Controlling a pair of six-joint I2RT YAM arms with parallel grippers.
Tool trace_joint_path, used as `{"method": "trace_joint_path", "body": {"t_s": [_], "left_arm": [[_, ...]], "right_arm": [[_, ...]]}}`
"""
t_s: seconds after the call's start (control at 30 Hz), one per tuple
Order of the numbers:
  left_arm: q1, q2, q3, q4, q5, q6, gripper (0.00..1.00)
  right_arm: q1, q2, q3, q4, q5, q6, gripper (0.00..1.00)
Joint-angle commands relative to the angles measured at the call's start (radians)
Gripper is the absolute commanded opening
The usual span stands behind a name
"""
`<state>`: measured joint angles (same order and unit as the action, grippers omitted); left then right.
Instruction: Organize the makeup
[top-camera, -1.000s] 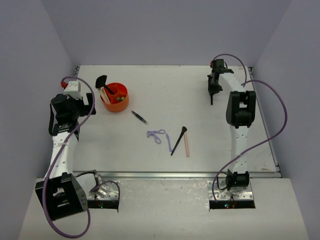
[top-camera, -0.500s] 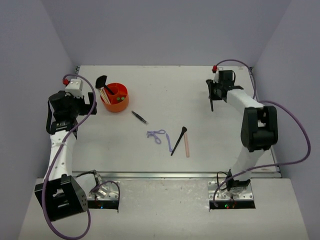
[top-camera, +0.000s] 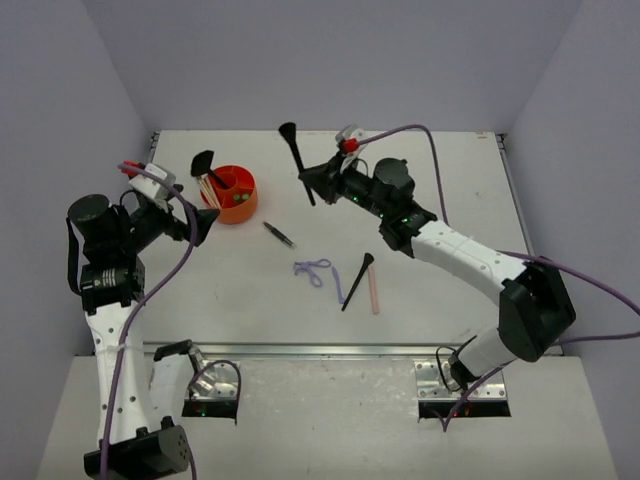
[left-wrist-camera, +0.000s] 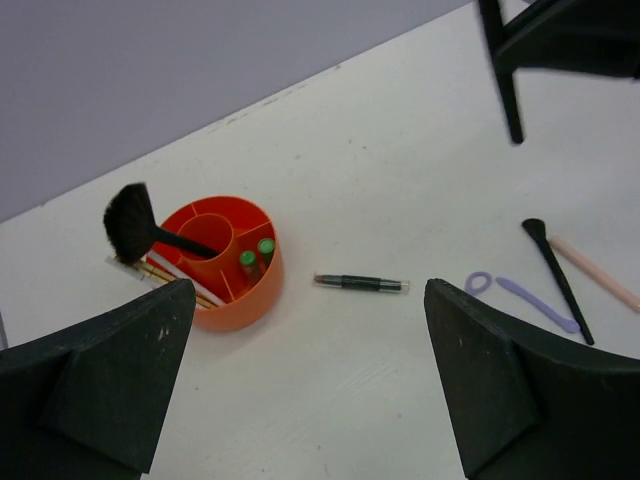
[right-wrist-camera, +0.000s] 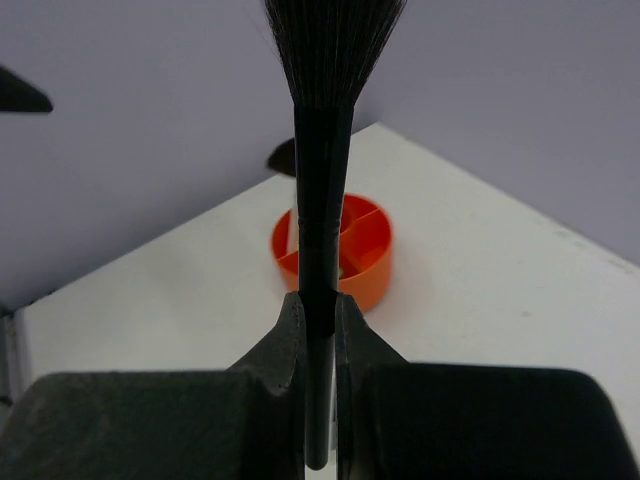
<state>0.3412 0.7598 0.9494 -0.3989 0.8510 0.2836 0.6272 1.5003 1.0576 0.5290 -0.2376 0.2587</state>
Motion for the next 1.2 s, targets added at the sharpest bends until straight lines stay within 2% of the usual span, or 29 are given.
{"method": "trace_joint_path", "body": {"t_s": [0.0, 0.1, 0.3, 0.47, 0.77, 0.83, 0.93, 1.03, 1.17], "left_arm": [[0.005, -0.062, 0.046, -0.021, 0.165, -0.08, 0.96], [0.004, -0.068, 0.039, -0.006, 0.166, -0.114, 0.95], [0.005, -0.046, -0.002, 0.029, 0.002, -0.179, 0.95], [0.005, -0.041, -0.022, 0.029, -0.101, -0.181, 0.95], [0.005, -0.025, -0.032, 0.052, -0.095, -0.214, 0.93], [0.005, -0.014, -0.032, 0.054, -0.096, -0.222, 0.89], [0.005, -0.008, -0.044, 0.055, -0.098, -0.22, 0.73], [0.005, -0.006, -0.05, 0.052, -0.078, -0.225, 0.64], [0.005, -0.007, -0.04, 0.049, -0.056, -0.237, 0.41]], "right_arm": [[0.129, 0.085, 0.051, 0.128, -0.091, 0.072, 0.0], [0.222, 0.137, 0.07, 0.187, -0.078, 0.083, 0.0], [0.337, 0.216, 0.138, 0.252, -0.054, 0.103, 0.0], [0.37, 0.257, 0.186, 0.233, -0.014, 0.119, 0.0], [0.394, 0.299, 0.223, 0.233, -0.006, 0.133, 0.0], [0.4, 0.302, 0.222, 0.239, -0.008, 0.131, 0.0], [0.4, 0.296, 0.205, 0.271, 0.0, 0.134, 0.0], [0.401, 0.297, 0.213, 0.272, 0.0, 0.131, 0.0], [0.401, 0.312, 0.236, 0.261, -0.001, 0.118, 0.0]]}}
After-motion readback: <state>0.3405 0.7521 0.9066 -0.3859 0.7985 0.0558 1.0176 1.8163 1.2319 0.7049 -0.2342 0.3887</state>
